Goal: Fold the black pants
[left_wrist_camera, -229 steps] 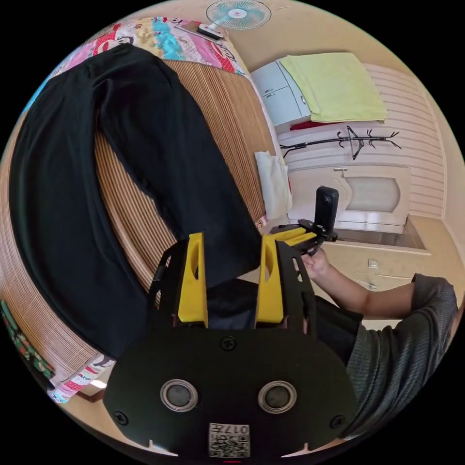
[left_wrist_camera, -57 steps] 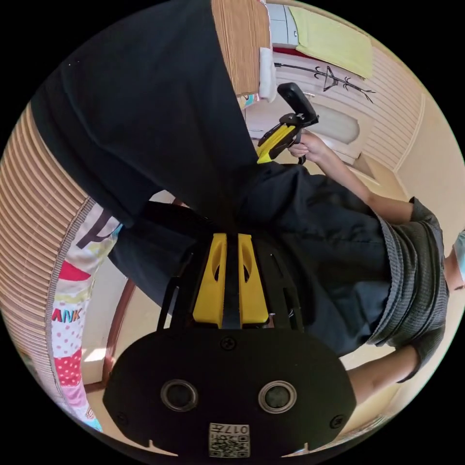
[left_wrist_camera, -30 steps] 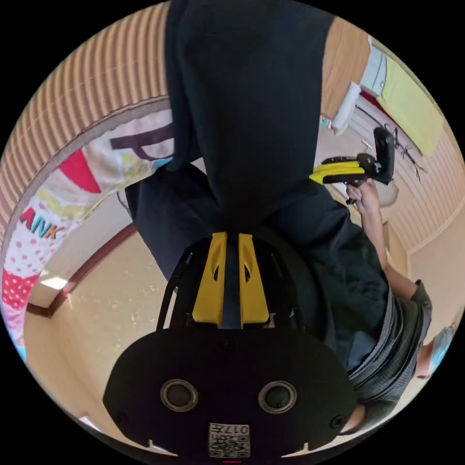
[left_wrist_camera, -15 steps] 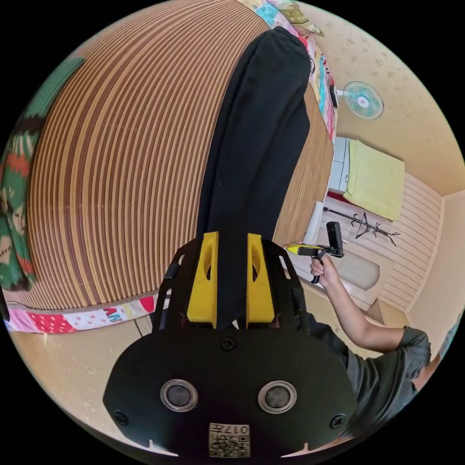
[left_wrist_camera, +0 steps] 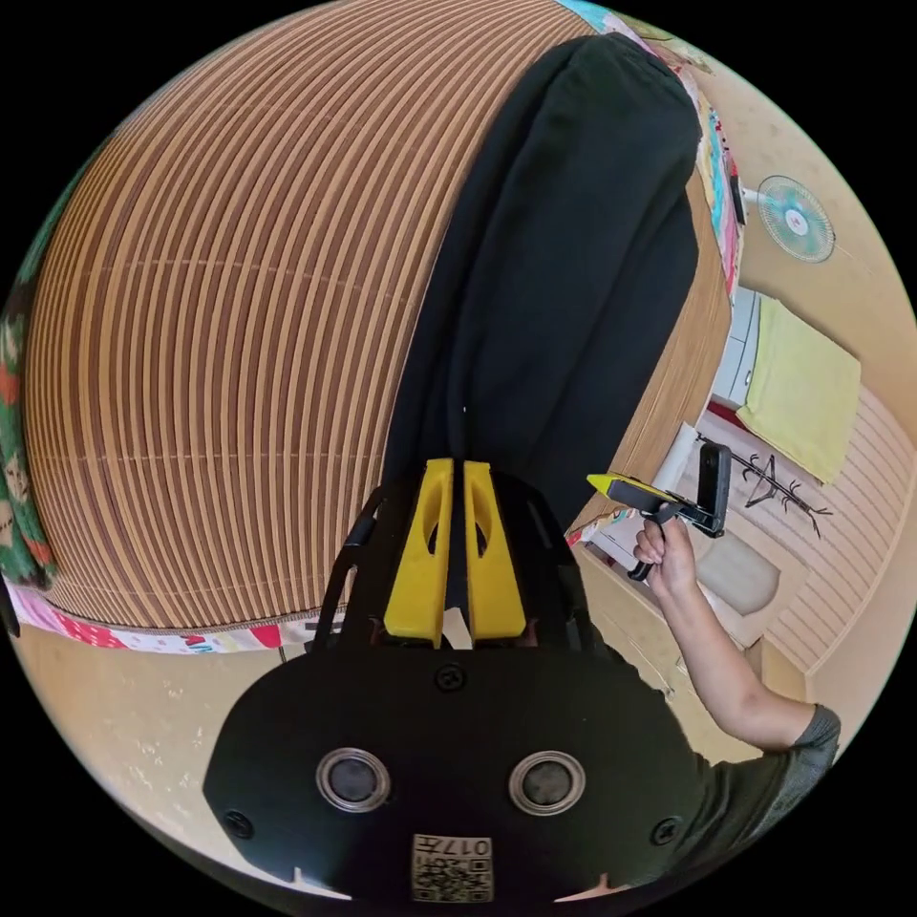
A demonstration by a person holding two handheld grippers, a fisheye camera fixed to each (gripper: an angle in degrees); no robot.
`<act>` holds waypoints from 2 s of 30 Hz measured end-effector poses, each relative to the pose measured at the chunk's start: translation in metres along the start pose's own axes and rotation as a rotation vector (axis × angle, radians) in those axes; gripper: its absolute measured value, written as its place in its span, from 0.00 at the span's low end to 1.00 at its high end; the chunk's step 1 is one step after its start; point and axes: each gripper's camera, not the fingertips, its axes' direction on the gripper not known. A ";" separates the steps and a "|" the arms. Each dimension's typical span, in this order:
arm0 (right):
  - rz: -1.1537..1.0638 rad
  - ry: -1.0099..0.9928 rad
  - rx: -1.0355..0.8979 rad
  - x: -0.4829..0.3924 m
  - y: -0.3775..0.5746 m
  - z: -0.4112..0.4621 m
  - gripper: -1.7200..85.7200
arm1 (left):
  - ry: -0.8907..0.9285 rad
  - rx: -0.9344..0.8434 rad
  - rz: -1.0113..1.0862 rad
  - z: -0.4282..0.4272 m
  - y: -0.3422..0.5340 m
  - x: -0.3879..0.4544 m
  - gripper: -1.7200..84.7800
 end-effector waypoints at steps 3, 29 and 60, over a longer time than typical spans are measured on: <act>0.057 -0.023 0.020 0.013 0.008 0.002 0.05 | -0.063 0.152 -0.004 -0.020 0.035 -0.003 0.02; 0.063 -0.152 0.127 0.023 -0.015 -0.038 0.14 | -0.094 0.434 -0.044 -0.088 0.025 0.035 0.15; 0.062 -0.202 0.102 0.044 -0.014 -0.063 0.12 | -0.073 0.388 0.098 -0.139 0.025 0.042 0.03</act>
